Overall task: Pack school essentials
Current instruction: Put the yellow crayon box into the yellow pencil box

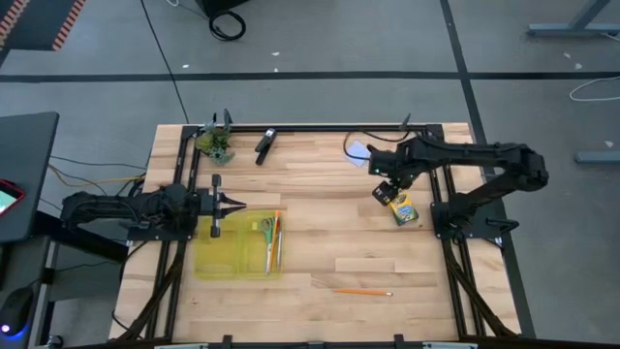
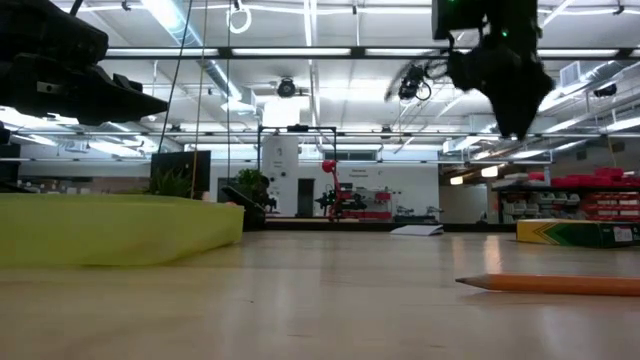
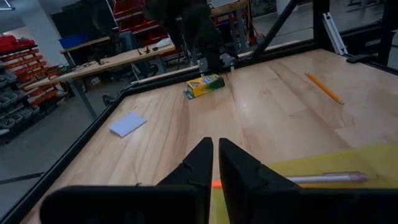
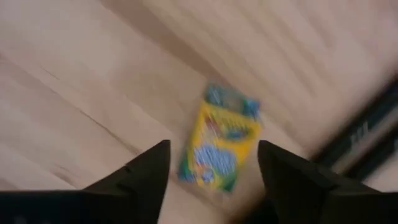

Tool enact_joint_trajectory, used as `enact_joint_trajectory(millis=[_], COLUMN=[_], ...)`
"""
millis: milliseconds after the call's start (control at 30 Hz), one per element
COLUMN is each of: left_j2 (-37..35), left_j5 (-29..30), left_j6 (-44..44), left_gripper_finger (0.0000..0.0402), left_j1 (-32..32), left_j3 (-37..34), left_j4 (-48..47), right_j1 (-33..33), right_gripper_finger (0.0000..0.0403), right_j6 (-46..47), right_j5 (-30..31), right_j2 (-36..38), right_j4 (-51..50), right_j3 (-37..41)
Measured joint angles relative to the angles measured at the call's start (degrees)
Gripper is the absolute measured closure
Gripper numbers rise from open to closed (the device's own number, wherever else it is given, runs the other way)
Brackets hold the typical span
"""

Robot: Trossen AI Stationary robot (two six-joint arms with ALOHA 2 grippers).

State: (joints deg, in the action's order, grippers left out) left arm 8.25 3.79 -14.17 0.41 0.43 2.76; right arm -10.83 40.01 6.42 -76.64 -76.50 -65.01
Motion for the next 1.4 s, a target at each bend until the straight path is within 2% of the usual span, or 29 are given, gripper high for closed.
enact_joint_trajectory(millis=[300,533,867,1100,1400], left_j2=[0.0,0.0,0.0,0.0,0.0], left_j5=[0.0,0.0,0.0,0.0,0.0], left_j6=[0.0,0.0,0.0,0.0,0.0], left_gripper_finger=[0.0376,0.0375,0.0369,0.0376,0.0366], left_j1=[0.0,0.0,0.0,0.0,0.0], left_j3=[0.0,0.0,0.0,0.0,0.0], left_j4=[0.0,0.0,0.0,0.0,0.0], right_j1=[0.0,0.1,0.1,0.1,0.1], right_gripper_finger=[0.0063,0.0009,0.0003,0.0003,0.0003], right_j6=[5.5,11.0,13.0,14.0,14.4], right_j5=[-2.0,-5.6,-6.0,-5.4,-6.0], right_j2=[-0.4,-0.4,-0.4,-0.3,-0.4], right_j4=[-0.9,3.3,12.8,15.1,18.8], right_j3=[9.0,15.3,21.5,24.7,25.9])
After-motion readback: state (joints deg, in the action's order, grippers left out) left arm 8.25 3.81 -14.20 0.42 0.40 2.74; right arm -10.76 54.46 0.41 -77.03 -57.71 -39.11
